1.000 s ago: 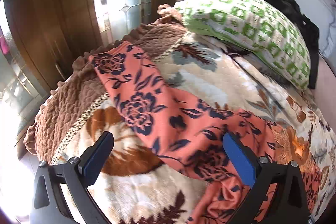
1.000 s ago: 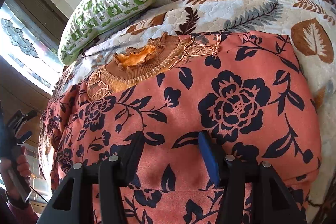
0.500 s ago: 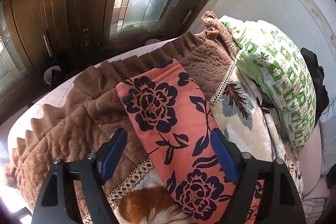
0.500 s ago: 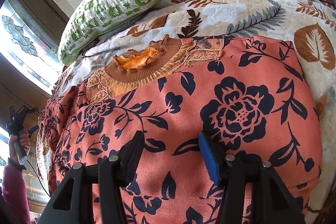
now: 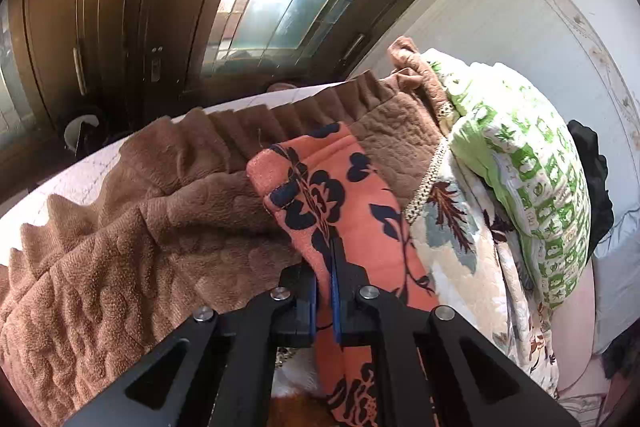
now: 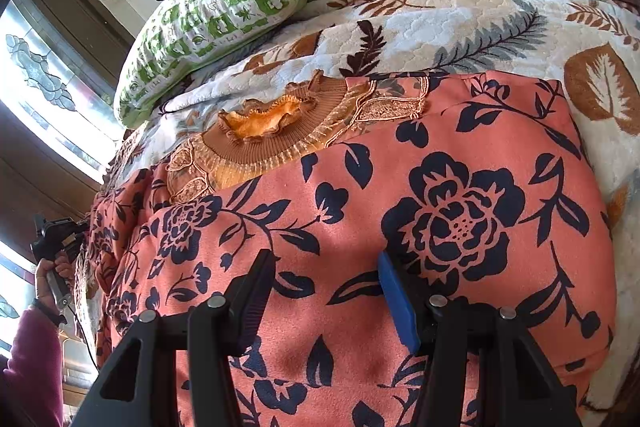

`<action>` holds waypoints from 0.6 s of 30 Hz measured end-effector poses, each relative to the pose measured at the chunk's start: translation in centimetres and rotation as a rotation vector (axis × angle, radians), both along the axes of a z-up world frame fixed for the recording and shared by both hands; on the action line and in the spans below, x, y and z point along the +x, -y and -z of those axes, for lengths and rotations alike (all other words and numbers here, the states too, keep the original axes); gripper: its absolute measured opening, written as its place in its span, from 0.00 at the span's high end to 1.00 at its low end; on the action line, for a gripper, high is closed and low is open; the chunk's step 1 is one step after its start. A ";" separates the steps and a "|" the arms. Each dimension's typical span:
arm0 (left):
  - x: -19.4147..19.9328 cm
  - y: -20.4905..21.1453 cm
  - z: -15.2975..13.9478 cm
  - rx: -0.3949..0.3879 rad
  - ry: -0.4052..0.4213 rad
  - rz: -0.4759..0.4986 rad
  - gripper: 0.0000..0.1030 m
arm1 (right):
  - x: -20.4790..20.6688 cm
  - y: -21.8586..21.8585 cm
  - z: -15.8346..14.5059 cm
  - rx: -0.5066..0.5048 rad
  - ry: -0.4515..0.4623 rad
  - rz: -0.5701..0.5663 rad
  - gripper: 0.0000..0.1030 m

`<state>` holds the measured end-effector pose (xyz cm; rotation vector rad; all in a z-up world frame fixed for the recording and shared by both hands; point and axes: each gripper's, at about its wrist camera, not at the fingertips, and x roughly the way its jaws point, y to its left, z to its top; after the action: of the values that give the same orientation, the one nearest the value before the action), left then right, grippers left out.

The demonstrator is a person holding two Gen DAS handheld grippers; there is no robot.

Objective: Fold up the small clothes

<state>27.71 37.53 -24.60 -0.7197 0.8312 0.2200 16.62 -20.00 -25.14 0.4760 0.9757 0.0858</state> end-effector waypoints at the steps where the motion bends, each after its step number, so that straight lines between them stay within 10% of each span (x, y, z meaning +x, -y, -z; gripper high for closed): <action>1: -0.1 0.6 -0.9 0.018 0.021 0.011 0.95 | 0.0 0.1 -0.1 0.006 0.004 0.003 0.44; 18: -7.2 25.5 -18.0 0.253 0.301 0.496 0.95 | -3.0 3.5 -4.9 0.145 0.167 0.087 0.44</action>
<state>20.49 12.05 -6.61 -0.2833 0.6541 -0.2227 13.63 -23.45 -20.19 0.6340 0.7869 0.1171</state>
